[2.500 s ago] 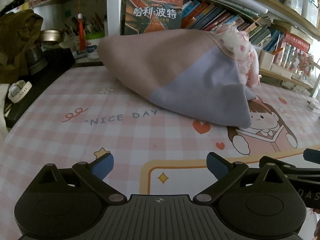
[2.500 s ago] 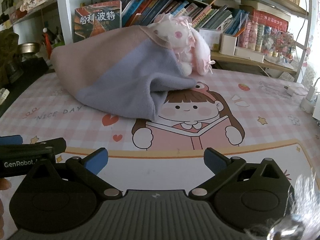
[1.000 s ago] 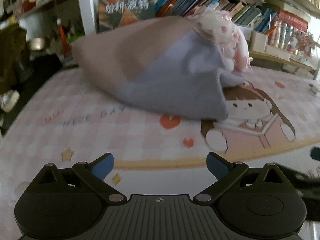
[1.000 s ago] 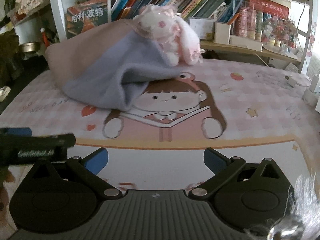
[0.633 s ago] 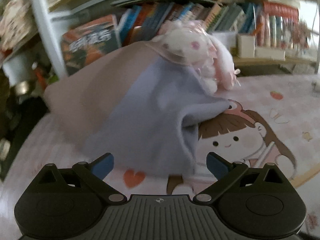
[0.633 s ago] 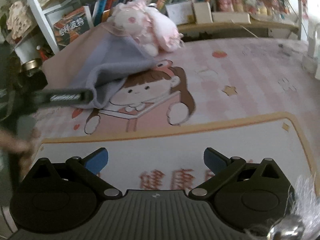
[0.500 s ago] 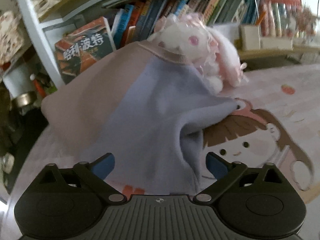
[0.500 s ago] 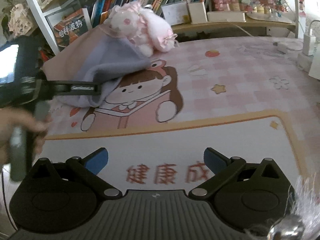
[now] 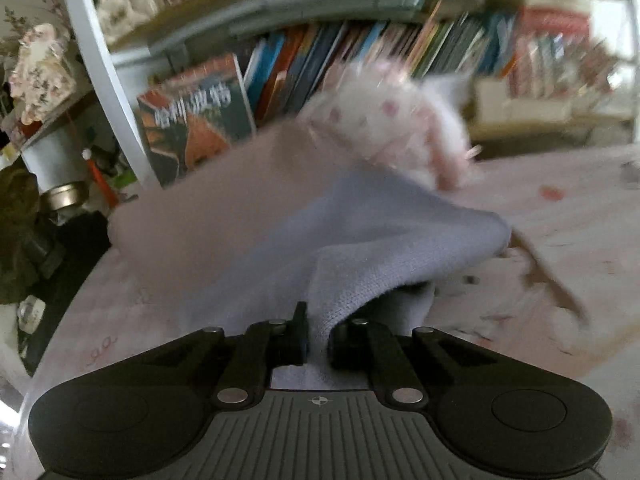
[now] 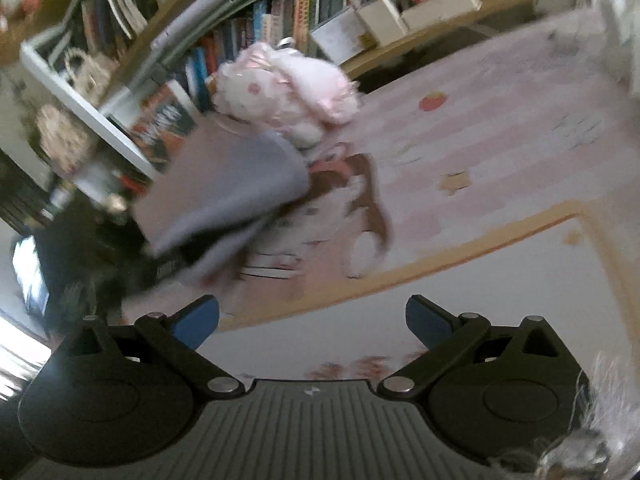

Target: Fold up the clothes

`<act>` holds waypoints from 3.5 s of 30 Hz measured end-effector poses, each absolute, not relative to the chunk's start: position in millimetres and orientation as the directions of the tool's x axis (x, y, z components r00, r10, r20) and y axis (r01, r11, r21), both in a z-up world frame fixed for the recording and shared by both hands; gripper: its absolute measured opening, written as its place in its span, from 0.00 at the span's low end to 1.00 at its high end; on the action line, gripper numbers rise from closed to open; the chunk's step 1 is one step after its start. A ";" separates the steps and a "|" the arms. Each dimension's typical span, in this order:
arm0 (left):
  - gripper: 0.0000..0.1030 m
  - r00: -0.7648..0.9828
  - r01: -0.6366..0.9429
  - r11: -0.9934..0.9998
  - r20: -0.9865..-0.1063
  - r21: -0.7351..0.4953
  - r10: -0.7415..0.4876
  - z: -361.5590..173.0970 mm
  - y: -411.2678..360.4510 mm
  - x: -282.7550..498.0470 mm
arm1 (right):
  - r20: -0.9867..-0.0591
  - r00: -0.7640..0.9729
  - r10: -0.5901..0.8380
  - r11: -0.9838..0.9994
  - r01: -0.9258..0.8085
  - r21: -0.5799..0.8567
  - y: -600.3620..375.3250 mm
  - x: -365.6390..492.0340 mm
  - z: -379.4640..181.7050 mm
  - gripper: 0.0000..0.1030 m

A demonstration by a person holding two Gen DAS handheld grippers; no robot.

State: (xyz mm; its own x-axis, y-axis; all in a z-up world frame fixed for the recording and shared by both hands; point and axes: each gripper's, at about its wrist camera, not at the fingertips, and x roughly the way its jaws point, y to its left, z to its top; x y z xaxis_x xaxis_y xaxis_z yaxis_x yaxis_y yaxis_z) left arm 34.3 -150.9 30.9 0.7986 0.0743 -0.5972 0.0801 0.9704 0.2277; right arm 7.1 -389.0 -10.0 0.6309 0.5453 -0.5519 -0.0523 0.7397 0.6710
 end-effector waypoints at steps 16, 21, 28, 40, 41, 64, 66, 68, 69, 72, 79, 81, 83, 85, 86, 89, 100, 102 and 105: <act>0.08 0.778 0.093 0.986 -0.628 0.135 0.013 47.1 -140.5 -62.3 | -0.498 0.463 0.733 0.498 0.132 0.857 -365.8 35.4 -33.6 0.28; 0.08 0.839 0.138 0.974 -0.545 0.182 -0.017 72.6 -151.7 -71.1 | -0.386 0.540 0.748 0.445 0.024 0.895 -382.6 39.0 -8.1 0.11; 0.08 0.906 0.407 0.913 -0.127 -0.006 -0.404 197.4 -139.7 -105.1 | 0.114 0.635 0.764 0.236 -0.440 0.866 -429.9 42.0 149.0 0.10; 0.08 0.829 0.391 0.857 -0.274 -0.337 -0.486 143.4 -37.8 -66.5 | 0.012 0.530 0.848 0.372 -0.610 0.700 -346.7 66.1 216.8 0.11; 0.08 0.816 0.335 0.878 -0.360 -0.341 -0.451 118.9 -30.4 -54.7 | -0.085 0.539 0.838 0.440 -0.574 0.691 -328.1 78.0 195.4 0.11; 0.40 0.816 0.142 0.980 -0.578 0.137 -0.037 53.8 -19.3 -27.5 | -0.642 0.614 0.460 0.888 -0.297 0.351 -309.5 65.5 35.1 0.40; 0.40 0.790 0.246 0.964 -0.597 0.098 -0.141 47.4 -49.3 -19.1 | -0.693 0.609 0.385 0.923 -0.269 0.276 -329.3 51.6 24.3 0.40; 0.40 0.758 0.350 0.932 -0.612 0.091 -0.225 37.6 -85.3 -11.4 | -0.723 0.601 0.340 0.938 -0.268 0.219 -342.1 35.8 14.2 0.40; 0.40 0.743 0.402 0.909 -0.620 0.113 -0.252 30.2 -107.8 -8.1 | -0.736 0.595 0.323 0.943 -0.270 0.195 -347.1 28.6 9.3 0.40; 0.40 0.697 0.512 0.844 -0.650 0.157 -0.302 4.5 -170.5 4.9 | -0.770 0.566 0.293 0.949 -0.271 0.161 -349.9 13.2 -6.2 0.38; 0.40 0.669 0.593 0.764 -0.683 0.254 -0.292 -27.4 -244.0 21.4 | -0.780 0.569 0.261 0.945 -0.315 0.086 -349.5 -14.6 -23.1 0.26; 0.40 0.677 0.569 0.784 -0.683 0.247 -0.277 -28.9 -247.7 27.4 | -0.781 0.569 0.259 0.940 -0.335 0.067 -349.9 -18.5 -24.1 0.24; 0.40 0.684 0.549 0.799 -0.682 0.245 -0.260 -28.9 -249.6 30.5 | -0.781 0.567 0.260 0.934 -0.352 0.056 -351.3 -21.4 -25.0 0.22; 0.40 0.679 0.546 0.795 -0.696 0.266 -0.233 -33.5 -254.7 34.8 | -0.779 0.566 0.268 0.932 -0.359 0.060 -354.4 -21.7 -26.0 0.21; 0.40 0.672 0.550 0.787 -0.707 0.278 -0.220 -37.5 -257.1 36.1 | -0.778 0.565 0.274 0.931 -0.357 0.069 -356.3 -21.7 -26.2 0.21; 0.34 0.669 0.565 0.772 -0.710 0.292 -0.221 -43.5 -259.1 37.0 | -0.778 0.563 0.279 0.930 -0.361 0.072 -357.7 -22.0 -26.0 0.21; 0.06 0.814 0.227 0.963 -0.572 0.145 -0.105 28.2 -103.7 57.4 | -0.773 0.589 0.234 0.951 -0.305 0.055 -351.3 -26.1 -26.5 0.20; 0.06 0.842 0.112 0.990 -0.537 0.091 -0.046 42.1 -49.2 52.4 | -0.772 0.600 0.213 0.959 -0.279 0.048 -348.3 -27.5 -26.9 0.20; 0.06 0.841 -0.036 0.994 -0.535 0.101 0.084 47.2 26.1 39.5 | -0.772 0.612 0.174 0.971 -0.235 0.032 -342.5 -28.6 -26.8 0.20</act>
State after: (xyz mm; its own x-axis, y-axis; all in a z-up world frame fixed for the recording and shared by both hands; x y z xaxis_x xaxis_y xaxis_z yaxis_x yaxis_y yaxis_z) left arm 39.5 26.1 47.2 0.8406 0.0844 -0.5351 -0.0358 0.9943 0.1006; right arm -28.6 -342.5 -26.8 0.6116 0.1738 -0.7719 -0.2353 0.9714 0.0323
